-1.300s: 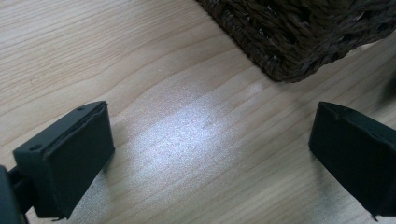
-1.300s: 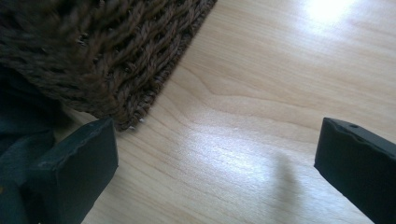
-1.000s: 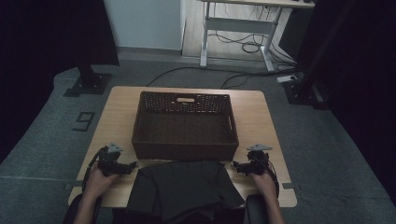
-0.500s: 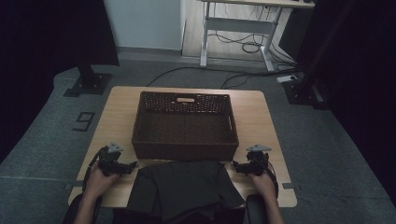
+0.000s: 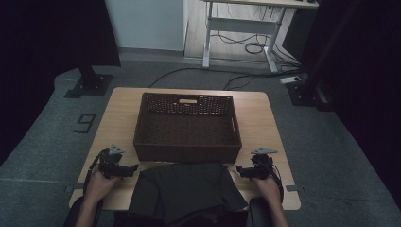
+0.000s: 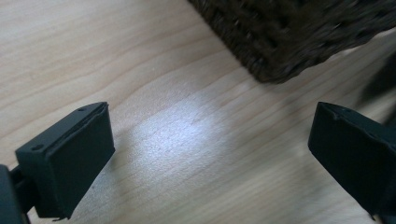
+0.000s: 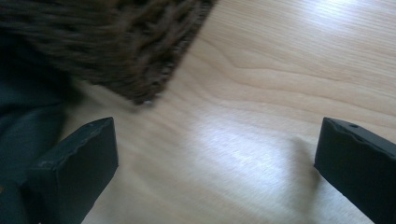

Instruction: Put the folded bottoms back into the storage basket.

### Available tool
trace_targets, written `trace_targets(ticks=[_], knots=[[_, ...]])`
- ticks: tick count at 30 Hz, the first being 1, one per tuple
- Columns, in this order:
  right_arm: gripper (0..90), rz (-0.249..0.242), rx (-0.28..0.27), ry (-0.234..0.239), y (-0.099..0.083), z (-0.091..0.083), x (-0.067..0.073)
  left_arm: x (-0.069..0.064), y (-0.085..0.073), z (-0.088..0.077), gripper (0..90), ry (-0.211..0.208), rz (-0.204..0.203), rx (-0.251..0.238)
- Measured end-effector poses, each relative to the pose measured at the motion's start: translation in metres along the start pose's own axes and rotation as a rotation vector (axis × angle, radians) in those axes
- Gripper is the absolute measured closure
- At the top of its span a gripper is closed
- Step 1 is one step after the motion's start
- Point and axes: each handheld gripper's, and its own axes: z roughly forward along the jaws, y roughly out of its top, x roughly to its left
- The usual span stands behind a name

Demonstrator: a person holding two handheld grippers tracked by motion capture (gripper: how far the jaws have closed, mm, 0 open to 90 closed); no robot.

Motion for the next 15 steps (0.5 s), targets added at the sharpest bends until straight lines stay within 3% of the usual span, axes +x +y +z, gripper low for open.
trace_targets(ticks=[6,15], knots=[[0.0,-0.017,-0.008,0.020,-0.002,-0.012,0.015,-0.018,-0.002,-0.016,0.3,-0.019,0.013,-0.034],[0.0,-0.022,-0.022,0.041,-0.002,-0.023,0.029,-0.039,-0.003,-0.017,0.3,-0.054,0.054,-0.017]])
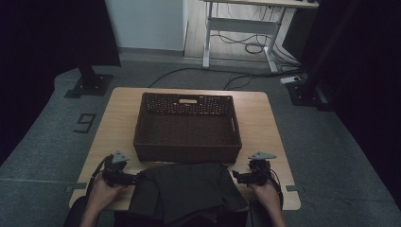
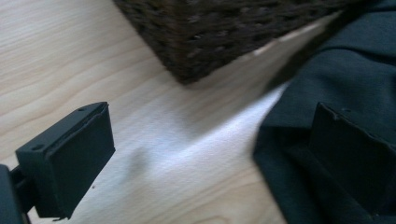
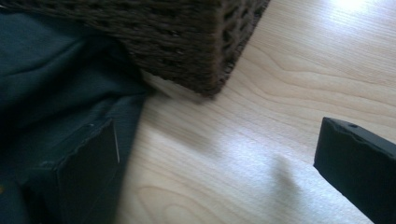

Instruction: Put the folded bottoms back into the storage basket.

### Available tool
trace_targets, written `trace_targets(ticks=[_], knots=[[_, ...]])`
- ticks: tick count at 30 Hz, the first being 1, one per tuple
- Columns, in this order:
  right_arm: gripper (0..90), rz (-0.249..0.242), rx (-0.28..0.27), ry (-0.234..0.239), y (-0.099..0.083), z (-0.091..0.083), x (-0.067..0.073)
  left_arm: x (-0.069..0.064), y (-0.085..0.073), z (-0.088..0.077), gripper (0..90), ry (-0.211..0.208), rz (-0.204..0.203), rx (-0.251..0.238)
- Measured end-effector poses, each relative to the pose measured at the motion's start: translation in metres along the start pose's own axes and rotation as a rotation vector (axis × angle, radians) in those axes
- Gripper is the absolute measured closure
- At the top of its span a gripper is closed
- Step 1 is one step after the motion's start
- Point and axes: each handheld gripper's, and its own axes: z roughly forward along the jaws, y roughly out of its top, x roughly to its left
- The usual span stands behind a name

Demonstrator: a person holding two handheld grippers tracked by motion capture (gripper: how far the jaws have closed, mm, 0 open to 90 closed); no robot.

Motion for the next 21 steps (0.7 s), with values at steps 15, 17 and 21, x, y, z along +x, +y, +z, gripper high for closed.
trace_targets(ticks=[15,17,21], knots=[[0.0,-0.025,-0.036,0.093,0.014,-0.013,0.039,-0.036,0.012,-0.006,0.6,-0.049,0.044,-0.015],[0.0,-0.036,-0.038,0.106,0.016,-0.013,0.046,-0.041,0.015,-0.006,0.6,-0.059,0.048,-0.021],[0.0,-0.040,-0.044,0.135,0.022,-0.011,0.059,-0.052,0.022,-0.007,0.6,-0.082,0.058,-0.032]])
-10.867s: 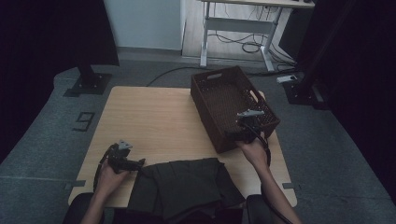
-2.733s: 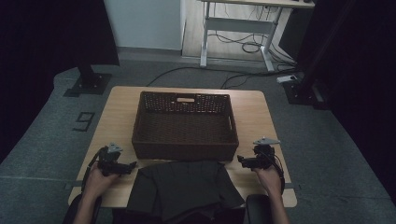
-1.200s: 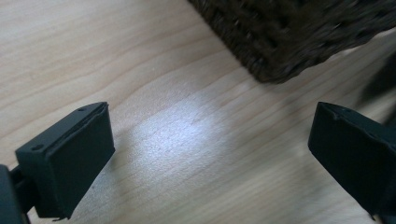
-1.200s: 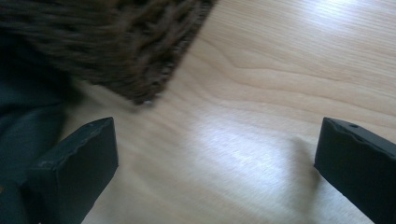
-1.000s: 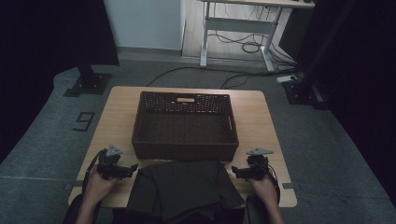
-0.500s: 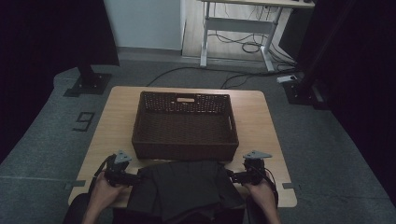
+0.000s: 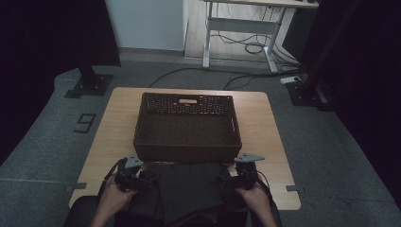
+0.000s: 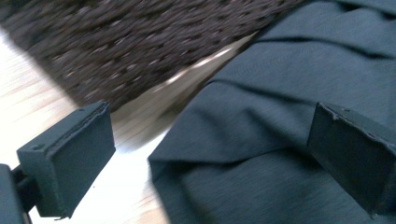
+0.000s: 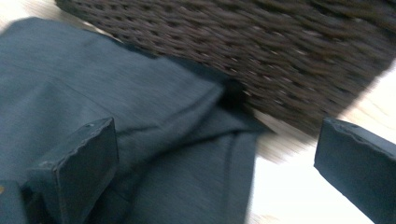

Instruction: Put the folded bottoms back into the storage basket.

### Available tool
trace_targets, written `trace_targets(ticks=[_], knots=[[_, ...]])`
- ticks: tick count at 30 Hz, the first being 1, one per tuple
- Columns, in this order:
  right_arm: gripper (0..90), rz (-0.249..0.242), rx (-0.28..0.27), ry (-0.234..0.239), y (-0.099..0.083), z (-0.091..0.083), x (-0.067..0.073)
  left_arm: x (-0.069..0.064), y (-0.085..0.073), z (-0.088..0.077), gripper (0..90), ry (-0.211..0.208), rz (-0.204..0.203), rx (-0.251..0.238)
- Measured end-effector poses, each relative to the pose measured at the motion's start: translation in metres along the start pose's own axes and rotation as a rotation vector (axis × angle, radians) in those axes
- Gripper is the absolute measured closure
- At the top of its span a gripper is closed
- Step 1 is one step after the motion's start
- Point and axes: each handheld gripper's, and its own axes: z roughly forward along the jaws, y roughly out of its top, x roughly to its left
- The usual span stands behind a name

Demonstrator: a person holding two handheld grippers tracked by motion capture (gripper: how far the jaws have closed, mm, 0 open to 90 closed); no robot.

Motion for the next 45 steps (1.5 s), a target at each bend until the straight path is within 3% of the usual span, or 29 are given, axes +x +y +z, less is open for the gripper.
trace_targets(ticks=[4,12,13,15,19,23,25,33,36,40,45], knots=[[0.0,-0.001,-0.008,0.021,0.006,0.006,0.011,-0.012,0.005,0.010,0.4,-0.023,0.002,0.007],[0.0,0.031,-0.011,0.030,0.007,0.014,0.015,-0.011,0.002,0.020,0.0,-0.030,-0.038,0.030],[0.0,0.046,-0.051,0.050,0.009,0.011,0.014,-0.011,0.001,0.019,0.0,-0.031,-0.042,0.027],[0.0,0.041,-0.053,0.048,0.009,0.010,0.015,-0.011,0.001,0.018,0.0,-0.029,-0.042,0.026],[0.0,-0.006,0.022,0.007,0.008,0.020,0.019,-0.009,0.001,0.017,0.0,-0.007,-0.042,0.028],[0.0,0.006,0.077,-0.022,0.000,0.033,0.014,-0.008,-0.002,0.022,0.0,0.007,-0.040,0.054],[0.0,0.032,0.083,-0.005,-0.004,0.037,0.011,-0.008,-0.004,0.026,0.0,0.010,-0.049,0.066],[0.0,0.022,0.125,-0.046,-0.007,0.049,0.009,-0.003,-0.009,0.035,0.0,-0.018,-0.104,0.077],[0.0,0.071,0.143,-0.008,-0.009,0.053,0.003,0.000,-0.011,0.038,0.0,-0.049,-0.133,0.077],[0.0,0.073,0.145,0.010,-0.010,0.054,0.001,0.003,-0.012,0.039,0.0,-0.075,-0.150,0.080],[2.7,0.051,0.156,0.025,-0.008,0.055,0.003,0.000,-0.011,0.040,0.0,-0.084,-0.135,0.087]])
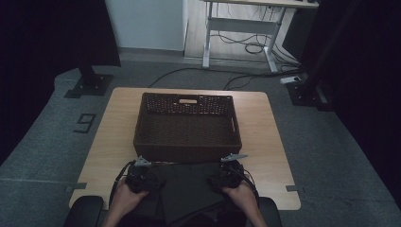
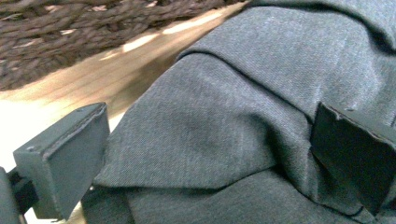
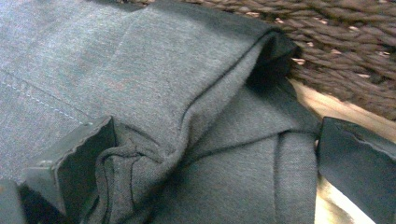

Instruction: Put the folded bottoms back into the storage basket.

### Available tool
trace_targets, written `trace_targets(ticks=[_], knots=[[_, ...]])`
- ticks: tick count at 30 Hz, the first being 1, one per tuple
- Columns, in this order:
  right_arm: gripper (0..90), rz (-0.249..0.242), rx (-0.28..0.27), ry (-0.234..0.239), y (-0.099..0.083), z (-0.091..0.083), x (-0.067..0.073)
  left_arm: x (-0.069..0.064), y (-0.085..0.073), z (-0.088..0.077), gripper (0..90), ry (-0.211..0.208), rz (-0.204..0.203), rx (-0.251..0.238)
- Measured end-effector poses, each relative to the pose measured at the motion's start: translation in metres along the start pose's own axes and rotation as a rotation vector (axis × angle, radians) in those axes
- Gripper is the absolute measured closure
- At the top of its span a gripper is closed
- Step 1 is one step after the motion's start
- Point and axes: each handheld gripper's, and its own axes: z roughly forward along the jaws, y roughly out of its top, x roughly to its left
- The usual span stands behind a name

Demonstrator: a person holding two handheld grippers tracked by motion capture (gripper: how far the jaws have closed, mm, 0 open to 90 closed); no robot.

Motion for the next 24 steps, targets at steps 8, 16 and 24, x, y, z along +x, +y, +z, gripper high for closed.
trace_targets(ticks=[8,16,24], knots=[[20.1,-0.008,0.018,0.026,0.001,-0.003,0.006,-0.006,-0.001,-0.002,4.9,-0.018,0.027,0.007],[48.7,0.007,0.056,0.098,0.006,-0.004,0.010,-0.012,0.002,-0.003,21.9,-0.029,0.048,0.029],[60.4,-0.008,0.037,0.101,0.004,-0.005,0.015,-0.016,0.006,-0.005,54.4,-0.074,0.084,0.022]])
